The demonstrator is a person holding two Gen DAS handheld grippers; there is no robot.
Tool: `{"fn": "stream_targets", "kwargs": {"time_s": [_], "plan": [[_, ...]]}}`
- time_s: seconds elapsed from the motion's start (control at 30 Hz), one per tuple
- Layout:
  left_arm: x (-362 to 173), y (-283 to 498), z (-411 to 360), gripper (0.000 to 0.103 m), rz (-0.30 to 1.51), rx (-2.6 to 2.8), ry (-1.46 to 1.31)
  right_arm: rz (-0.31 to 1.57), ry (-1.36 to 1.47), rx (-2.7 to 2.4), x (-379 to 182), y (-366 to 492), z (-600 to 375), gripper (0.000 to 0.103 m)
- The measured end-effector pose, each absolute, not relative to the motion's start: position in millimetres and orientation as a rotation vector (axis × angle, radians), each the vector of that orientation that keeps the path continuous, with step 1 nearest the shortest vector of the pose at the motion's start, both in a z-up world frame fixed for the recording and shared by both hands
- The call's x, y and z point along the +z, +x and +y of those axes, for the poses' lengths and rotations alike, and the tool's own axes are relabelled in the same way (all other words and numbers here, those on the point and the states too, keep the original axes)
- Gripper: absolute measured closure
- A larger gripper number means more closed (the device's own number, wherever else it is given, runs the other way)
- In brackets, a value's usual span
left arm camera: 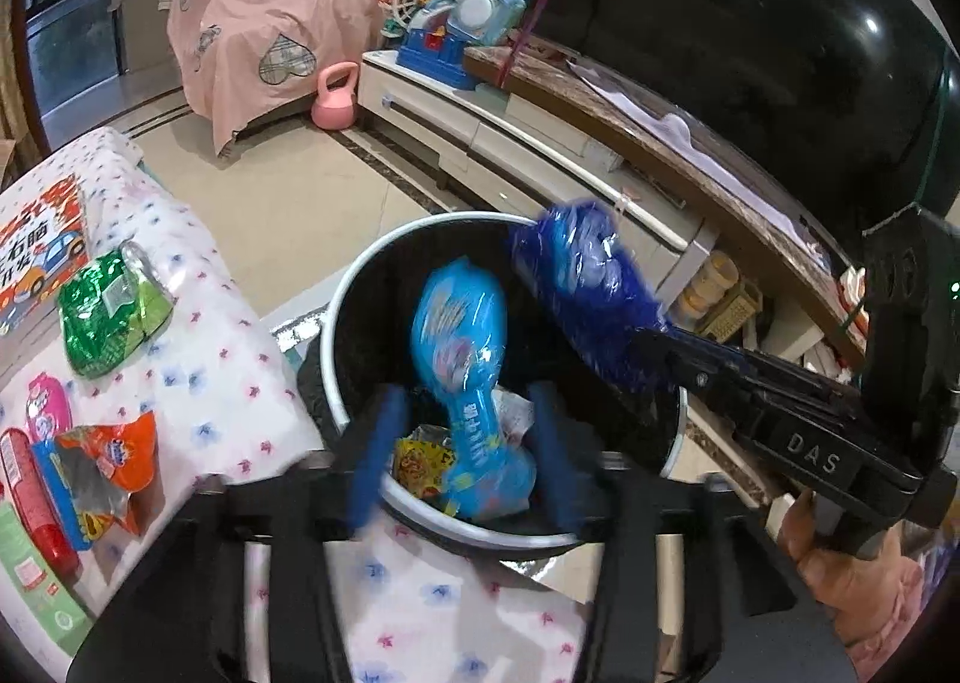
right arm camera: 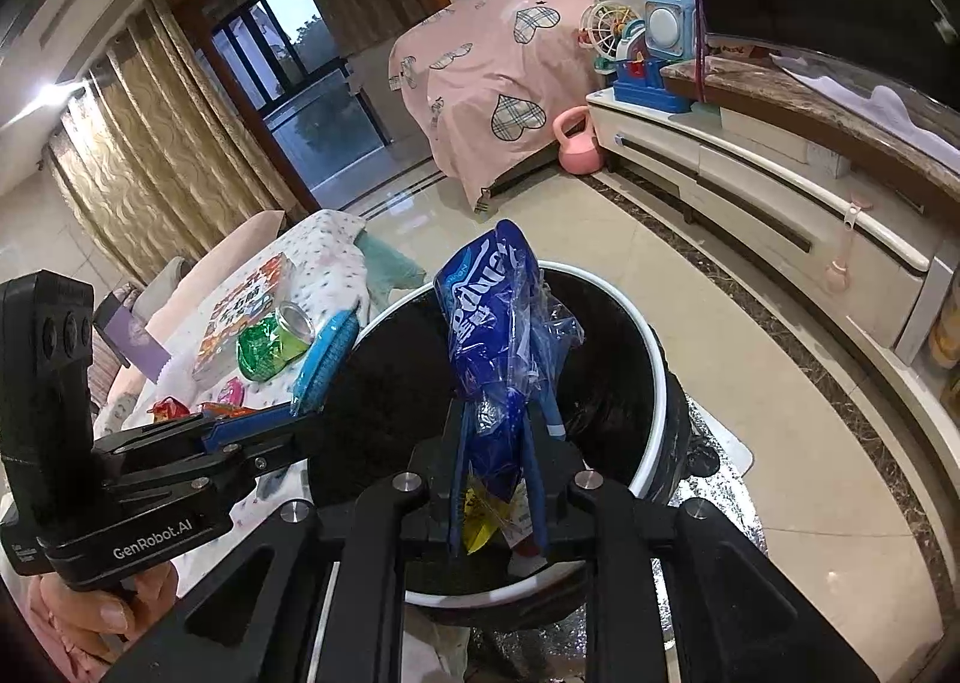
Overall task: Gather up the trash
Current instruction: 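Carry toothpaste tube and blue wrapper over the bin and release both, then move both open tools back over the bed toward the remaining trash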
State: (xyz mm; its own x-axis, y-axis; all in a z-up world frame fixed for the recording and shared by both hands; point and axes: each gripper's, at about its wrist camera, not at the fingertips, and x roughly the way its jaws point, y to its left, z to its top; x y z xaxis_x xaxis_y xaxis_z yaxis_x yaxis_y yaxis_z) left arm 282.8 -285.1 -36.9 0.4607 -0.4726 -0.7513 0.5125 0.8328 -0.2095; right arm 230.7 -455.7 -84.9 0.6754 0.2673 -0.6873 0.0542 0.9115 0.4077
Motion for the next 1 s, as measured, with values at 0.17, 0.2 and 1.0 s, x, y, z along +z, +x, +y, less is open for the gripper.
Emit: {"fn": "stream_targets", "kwargs": {"time_s": [0.17,0.2,1.0], "plan": [[-35,279,-266,0.041,0.907,-0.582,-0.009,0.805,0.449,0.13,-85,225,-458,0.039],[-35,277,-261,0.041,0.905,-0.576,-0.019,0.802,0.452,0.129,-84,224,-458,0.039],[-59,193,-81,0.033,0.869,-0.294,-0.235,0.755,0.423,0.289,-76,183,-351,0.009]]}}
